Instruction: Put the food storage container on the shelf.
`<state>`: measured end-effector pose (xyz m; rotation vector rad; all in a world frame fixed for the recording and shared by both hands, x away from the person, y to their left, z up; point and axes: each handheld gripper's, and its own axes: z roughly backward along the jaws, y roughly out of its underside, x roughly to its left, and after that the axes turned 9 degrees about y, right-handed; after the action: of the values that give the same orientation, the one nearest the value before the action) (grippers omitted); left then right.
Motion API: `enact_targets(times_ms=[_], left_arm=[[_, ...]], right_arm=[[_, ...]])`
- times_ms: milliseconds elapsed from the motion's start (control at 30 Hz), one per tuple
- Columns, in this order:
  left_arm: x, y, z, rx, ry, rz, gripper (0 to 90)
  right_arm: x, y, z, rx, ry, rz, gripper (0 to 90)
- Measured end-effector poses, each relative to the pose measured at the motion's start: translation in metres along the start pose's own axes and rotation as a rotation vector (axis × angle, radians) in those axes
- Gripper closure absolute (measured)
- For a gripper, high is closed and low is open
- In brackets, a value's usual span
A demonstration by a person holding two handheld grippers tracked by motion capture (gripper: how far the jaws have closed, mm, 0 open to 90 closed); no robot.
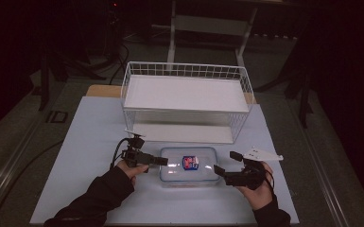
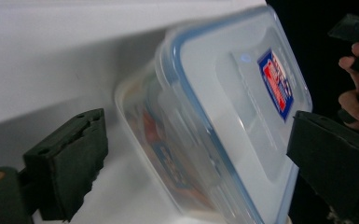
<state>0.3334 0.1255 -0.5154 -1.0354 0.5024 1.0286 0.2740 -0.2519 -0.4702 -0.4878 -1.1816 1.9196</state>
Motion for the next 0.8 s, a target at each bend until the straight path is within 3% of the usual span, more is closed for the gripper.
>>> enact_targets(times_ms=[100,133,233,267,400,567,633,667,700,800], left_arm=[[0.001,0.002,-0.001,0.012,0.009,0.021,15.6],[0.003,0.004,-0.002,0.023,0.034,0.046,19.0],[0.004,0.006,-0.003,0.027,0.037,0.055,26.4],[0.005,0.007,-0.004,0.034,0.072,0.062,33.4],[0.0,0.006,-0.001,0.038,0.066,0.042,43.6],[0.004,0.007,0.001,0.028,0.089,0.061,46.8],[0.003,0.008,0.002,0.02,0.099,0.045,49.6],[-0.001,0.01,0.004,0.023,0.096,0.012,50.2],[-0.001,0.01,0.004,0.023,0.096,0.012,50.8],[-0.009,0.013,0.007,0.03,0.082,-0.05,51.6]], right_arm=[[0.001,0.0,0.0,0.005,-0.007,0.002,10.4],[0.002,0.0,0.0,0.01,-0.016,-0.005,10.4],[0.003,0.0,-0.001,0.013,-0.024,-0.009,10.4],[0.003,0.001,-0.001,0.023,-0.025,-0.01,10.4],[0.003,0.002,-0.002,0.046,-0.037,-0.016,10.5],[0.0,0.006,-0.007,0.088,-0.037,-0.045,10.9],[-0.004,0.008,-0.008,0.112,-0.038,-0.072,11.8],[-0.006,0.008,-0.009,0.119,-0.04,-0.08,12.1],[-0.006,0.008,-0.009,0.119,-0.04,-0.08,12.1],[-0.011,0.01,-0.013,0.148,-0.071,-0.118,13.3]])
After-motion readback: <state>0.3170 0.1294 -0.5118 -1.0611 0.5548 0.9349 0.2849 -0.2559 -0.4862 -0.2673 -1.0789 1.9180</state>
